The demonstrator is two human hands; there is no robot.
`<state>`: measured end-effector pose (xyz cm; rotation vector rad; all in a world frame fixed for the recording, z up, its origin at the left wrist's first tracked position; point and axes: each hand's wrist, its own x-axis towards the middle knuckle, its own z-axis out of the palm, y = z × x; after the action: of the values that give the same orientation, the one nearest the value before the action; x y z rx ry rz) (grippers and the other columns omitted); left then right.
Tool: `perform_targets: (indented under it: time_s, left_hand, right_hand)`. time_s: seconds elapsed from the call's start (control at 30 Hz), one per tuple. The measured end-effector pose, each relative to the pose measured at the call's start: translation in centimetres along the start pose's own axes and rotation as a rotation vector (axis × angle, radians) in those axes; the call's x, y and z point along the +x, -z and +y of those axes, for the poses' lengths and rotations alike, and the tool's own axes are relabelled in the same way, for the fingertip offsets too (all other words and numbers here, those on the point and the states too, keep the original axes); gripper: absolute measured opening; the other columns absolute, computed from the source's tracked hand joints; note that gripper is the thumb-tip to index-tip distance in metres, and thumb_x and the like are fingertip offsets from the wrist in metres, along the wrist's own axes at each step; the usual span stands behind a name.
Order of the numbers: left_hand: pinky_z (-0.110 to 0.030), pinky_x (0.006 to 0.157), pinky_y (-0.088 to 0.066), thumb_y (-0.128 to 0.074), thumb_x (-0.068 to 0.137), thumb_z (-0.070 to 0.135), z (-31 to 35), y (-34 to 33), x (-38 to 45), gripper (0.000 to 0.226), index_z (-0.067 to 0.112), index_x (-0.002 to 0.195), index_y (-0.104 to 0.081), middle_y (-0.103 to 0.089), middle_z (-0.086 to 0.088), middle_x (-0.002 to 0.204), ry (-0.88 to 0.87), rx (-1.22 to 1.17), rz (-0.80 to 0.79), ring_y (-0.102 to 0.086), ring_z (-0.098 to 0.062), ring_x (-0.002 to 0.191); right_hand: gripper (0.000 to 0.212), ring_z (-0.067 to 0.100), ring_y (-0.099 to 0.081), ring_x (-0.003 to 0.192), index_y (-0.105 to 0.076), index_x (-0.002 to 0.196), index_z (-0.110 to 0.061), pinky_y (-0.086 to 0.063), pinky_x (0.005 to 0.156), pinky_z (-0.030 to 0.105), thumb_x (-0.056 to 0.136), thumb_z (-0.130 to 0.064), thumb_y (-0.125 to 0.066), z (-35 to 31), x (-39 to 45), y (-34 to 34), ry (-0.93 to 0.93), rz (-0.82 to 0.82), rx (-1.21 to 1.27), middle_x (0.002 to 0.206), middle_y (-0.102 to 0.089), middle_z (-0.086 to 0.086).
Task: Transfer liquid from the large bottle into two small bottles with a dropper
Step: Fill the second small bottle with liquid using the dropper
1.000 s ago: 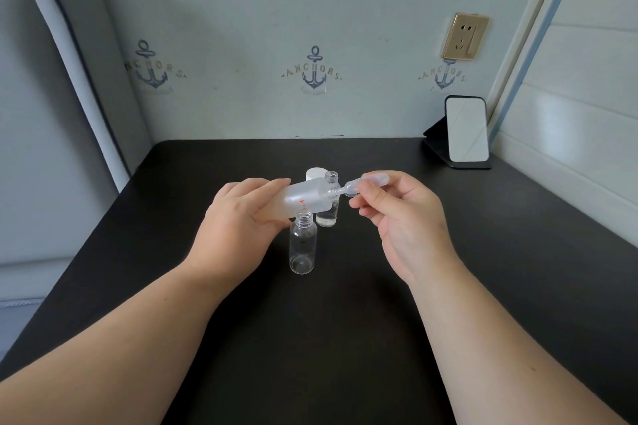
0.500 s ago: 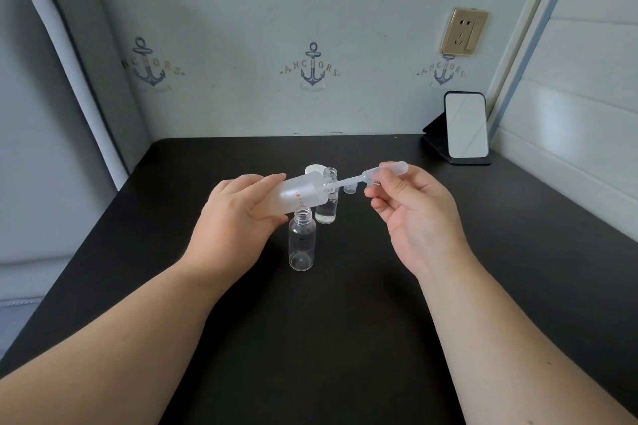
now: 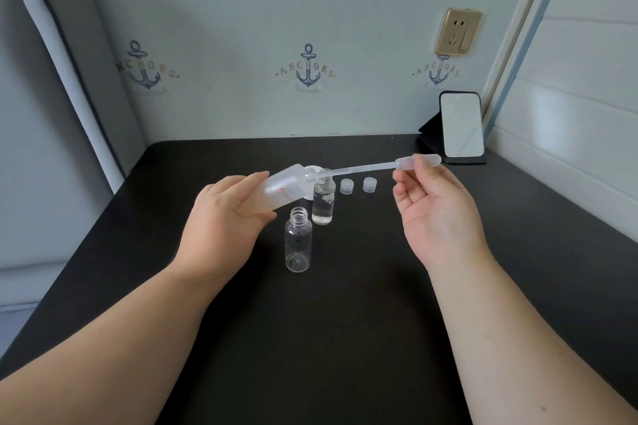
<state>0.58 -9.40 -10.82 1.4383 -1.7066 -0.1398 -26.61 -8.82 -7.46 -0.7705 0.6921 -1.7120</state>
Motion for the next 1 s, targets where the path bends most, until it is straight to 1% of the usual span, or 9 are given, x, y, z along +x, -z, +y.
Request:
perform_targets:
  time_s: [0.07,0.13,0.23,0.37,0.53,0.7,0.8,0.9,1.0]
  left_hand:
    - [-0.029,0.096,-0.039,-0.08,0.084,0.022,0.1,0.12,-0.04,0.057,0.034,0.136,-0.061,-0.059,0.02,0.117,0.015,-0.025,0.006,-0.051,-0.017,0.112]
    - [-0.03,0.097,-0.041,-0.08,0.084,0.022,0.19,0.24,0.0,0.057,0.034,0.136,-0.062,-0.06,0.02,0.118,0.029,-0.057,0.014,-0.053,-0.016,0.113]
    - [-0.018,0.092,-0.038,-0.079,0.084,0.024,0.19,0.46,0.08,0.056,0.036,0.136,-0.061,-0.061,0.02,0.118,0.073,-0.102,0.025,-0.054,-0.007,0.111]
    - [-0.012,0.086,-0.036,-0.077,0.085,0.028,0.31,0.59,0.1,0.054,0.039,0.136,-0.06,-0.062,0.019,0.116,0.119,-0.129,0.021,-0.052,0.0,0.106]
    - [-0.021,0.077,-0.04,-0.073,0.088,0.032,0.41,0.83,0.08,0.044,0.05,0.126,-0.06,-0.064,0.019,0.1,0.155,-0.212,0.027,-0.057,-0.004,0.097]
    - [-0.026,0.068,-0.042,-0.071,0.089,0.035,-0.01,0.74,0.18,0.029,0.046,0.114,-0.063,-0.065,0.012,0.081,0.189,-0.284,0.009,-0.059,-0.008,0.074]
    - [-0.02,0.068,-0.048,-0.073,0.09,0.033,0.13,0.66,0.28,0.03,0.057,0.103,-0.06,-0.069,0.024,0.092,0.191,-0.333,0.015,-0.066,0.003,0.085]
    - [-0.019,0.073,-0.047,-0.075,0.09,0.035,-0.01,0.6,0.38,0.033,0.051,0.114,-0.059,-0.065,0.037,0.1,0.227,-0.354,0.025,-0.06,0.018,0.092]
    - [-0.017,0.074,-0.045,-0.076,0.088,0.04,-0.17,0.42,0.59,0.042,0.043,0.125,-0.057,-0.065,0.034,0.102,0.281,-0.358,0.041,-0.061,0.014,0.094]
  right_hand:
    - [0.007,0.014,-0.071,0.08,-0.072,0.091,-0.009,-0.056,0.073,0.023,0.094,-0.015,-0.067,-0.2,0.19,0.25,0.002,0.039,0.042,0.091,-0.075,0.004]
    - [0.013,0.015,-0.071,0.08,-0.076,0.086,-0.011,-0.056,0.072,0.024,0.095,-0.014,-0.067,-0.35,0.31,0.44,0.006,0.073,0.073,0.09,-0.075,0.004]
    - [0.026,0.014,-0.071,0.08,-0.081,0.074,-0.016,-0.056,0.073,0.024,0.096,-0.014,-0.066,-0.56,0.3,0.53,0.009,0.092,0.109,0.09,-0.076,0.003]
    - [0.027,0.014,-0.071,0.078,-0.08,0.074,-0.013,-0.056,0.072,0.023,0.097,-0.014,-0.065,-0.74,0.41,0.65,-0.003,0.112,0.152,0.089,-0.075,0.003]
    - [0.025,0.014,-0.072,0.076,-0.079,0.075,-0.009,-0.056,0.071,0.023,0.096,-0.015,-0.067,-0.82,0.58,0.8,-0.017,0.144,0.218,0.088,-0.075,0.004]
    - [0.03,0.013,-0.071,0.075,-0.08,0.068,-0.011,-0.055,0.07,0.023,0.096,-0.014,-0.067,-0.84,0.65,1.0,-0.016,0.14,0.263,0.086,-0.075,0.004]
    - [0.034,0.014,-0.069,0.072,-0.078,0.064,-0.014,-0.054,0.068,0.023,0.096,-0.012,-0.066,-0.91,0.63,0.97,-0.019,0.131,0.273,0.082,-0.073,0.003]
    - [0.035,0.013,-0.065,0.067,-0.077,0.062,-0.014,-0.052,0.064,0.023,0.095,-0.01,-0.066,-0.92,0.64,0.96,-0.026,0.135,0.272,0.078,-0.071,0.003]
    - [0.03,0.015,-0.062,0.063,-0.076,0.066,-0.012,-0.049,0.061,0.023,0.093,-0.008,-0.066,-0.97,0.65,1.0,-0.045,0.151,0.278,0.075,-0.068,0.004]
